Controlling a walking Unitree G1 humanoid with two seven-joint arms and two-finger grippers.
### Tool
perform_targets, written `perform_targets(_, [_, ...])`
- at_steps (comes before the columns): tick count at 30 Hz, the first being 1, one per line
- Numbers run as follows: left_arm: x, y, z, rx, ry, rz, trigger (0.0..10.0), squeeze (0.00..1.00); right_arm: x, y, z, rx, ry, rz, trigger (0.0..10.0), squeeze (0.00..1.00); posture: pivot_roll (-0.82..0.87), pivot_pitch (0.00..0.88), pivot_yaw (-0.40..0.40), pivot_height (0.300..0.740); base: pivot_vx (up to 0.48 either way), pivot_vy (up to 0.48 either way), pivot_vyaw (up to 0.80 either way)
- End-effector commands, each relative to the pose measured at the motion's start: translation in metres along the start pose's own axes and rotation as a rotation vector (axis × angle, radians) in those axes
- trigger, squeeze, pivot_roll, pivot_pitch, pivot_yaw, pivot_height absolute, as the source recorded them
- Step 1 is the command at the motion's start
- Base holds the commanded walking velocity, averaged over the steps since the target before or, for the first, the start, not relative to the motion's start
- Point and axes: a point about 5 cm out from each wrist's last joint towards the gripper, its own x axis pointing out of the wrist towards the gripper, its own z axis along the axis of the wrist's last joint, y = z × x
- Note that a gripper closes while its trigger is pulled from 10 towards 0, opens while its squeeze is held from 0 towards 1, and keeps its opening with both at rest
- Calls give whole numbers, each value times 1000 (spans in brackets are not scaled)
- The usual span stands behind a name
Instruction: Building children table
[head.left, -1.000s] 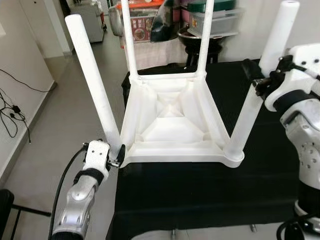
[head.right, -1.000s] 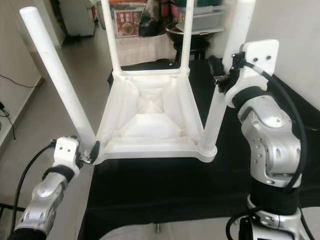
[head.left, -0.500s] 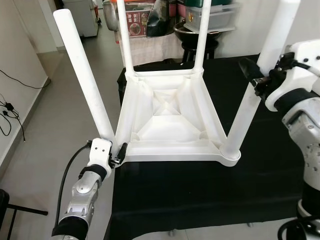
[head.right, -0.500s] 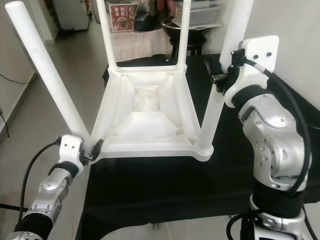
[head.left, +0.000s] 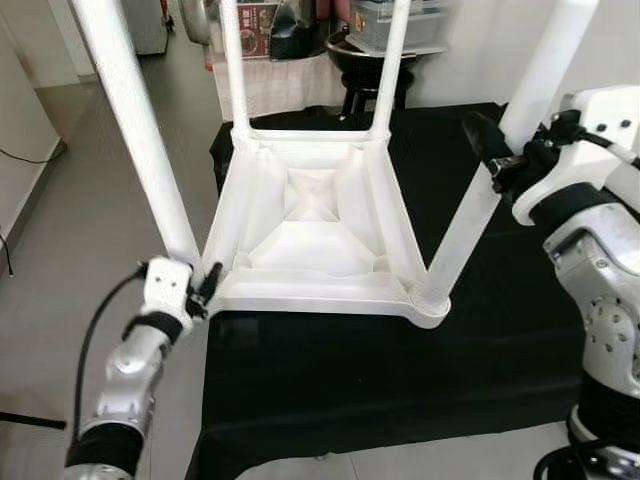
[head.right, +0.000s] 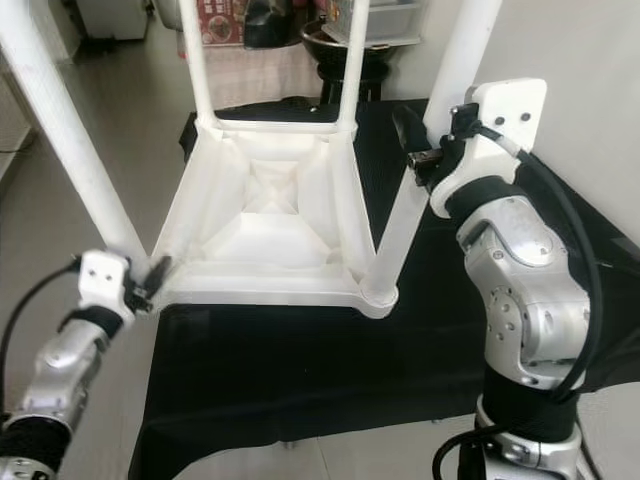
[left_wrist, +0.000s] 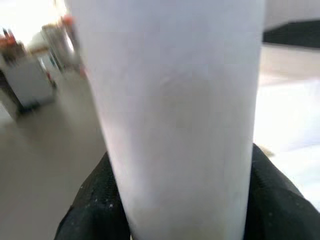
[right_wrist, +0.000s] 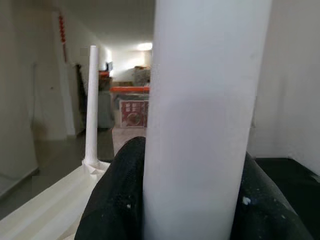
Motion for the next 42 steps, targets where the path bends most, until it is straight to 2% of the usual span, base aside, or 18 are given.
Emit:
perform_targets(1, [38, 65, 135, 158, -397, 70, 0, 0, -7, -29, -86, 108, 339, -249, 0, 0, -120, 65, 65, 740, 0, 0, 0])
perform_targets(2, [46, 69, 165, 193, -459, 38, 0, 0, -7, -27, -98, 157, 363, -276, 0, 0, -120, 65, 65, 740, 0, 0, 0])
perform_targets(3, [46, 69, 165, 193, -459, 38, 0, 0, -7, -27, -98, 157, 363, -276, 0, 0, -120, 65, 65, 740, 0, 0, 0])
perform_targets(4, [58, 69, 201, 226, -528, -19, 0, 0, -7, -24, -111, 209, 392, -306, 0, 0, -104, 58, 82, 740, 0, 0, 0])
perform_targets(6, [58, 69, 201, 226, -528, -19, 0, 0, -7, -24, -111, 209, 392, -306, 0, 0, -104, 58, 82, 740, 0, 0, 0])
perform_targets(9, [86, 48, 290, 276, -681, -174, 0, 0, -10, -5, -150, 278, 497, -357, 0, 0, -71, 33, 158, 740, 0, 0, 0])
perform_targets(13, [101, 12, 341, 236, -748, -325, 0, 0, -24, 14, -191, 320, 620, -437, 0, 0, -81, 31, 202, 740, 0, 0, 0])
perform_targets(16, [110, -17, 352, 193, -751, -428, 0, 0, -36, 25, -218, 326, 708, -487, 2784, 0, -90, 32, 220, 740, 0, 0, 0])
perform_targets(17, [110, -17, 352, 193, -751, -428, 0, 0, -36, 25, -218, 326, 708, -487, 2784, 0, -90, 32, 220, 740, 0, 0, 0])
perform_targets(18, [115, -35, 349, 162, -732, -496, 10000, 0, -45, 29, -236, 319, 776, -536, 8000, 0, -95, 30, 236, 740, 0, 0, 0])
perform_targets(19, [118, -46, 346, 143, -718, -539, 10000, 0, -51, 33, -247, 312, 820, -567, 8000, 0, -95, 30, 240, 740, 0, 0, 0])
perform_targets(20, [122, -59, 342, 83, -697, -597, 10000, 1000, -58, 34, -259, 316, 865, -609, 10000, 0, -97, 29, 244, 740, 0, 0, 0])
perform_targets(26, [128, -81, 335, -10, -662, -693, 10000, 1000, -60, 35, -270, 325, 867, -658, 10000, 0, -90, 26, 250, 740, 0, 0, 0])
perform_targets(27, [127, -86, 333, -14, -666, -725, 10000, 478, -60, 34, -270, 328, 856, -676, 10000, 0, -88, 24, 250, 740, 0, 0, 0])
perform_targets(29, [126, -91, 332, -14, -673, -759, 10000, 478, -60, 32, -270, 334, 848, -699, 10000, 0, -87, 23, 250, 740, 0, 0, 0])
perform_targets(30, [124, -90, 333, -42, -680, -773, 10000, 0, -60, 28, -270, 324, 836, -728, 10000, 1000, -85, 22, 248, 740, 0, 0, 0])
perform_targets(38, [114, -84, 333, -82, -715, -843, 10000, 0, -55, -1, -255, 216, 703, -909, 10000, 1000, -75, 15, 228, 740, 0, 0, 0])
perform_targets(42, [111, -80, 329, -103, -716, -874, 10000, 0, -45, -20, -239, -7, 608, -941, 10000, 1000, -70, 14, 214, 740, 0, 0, 0])
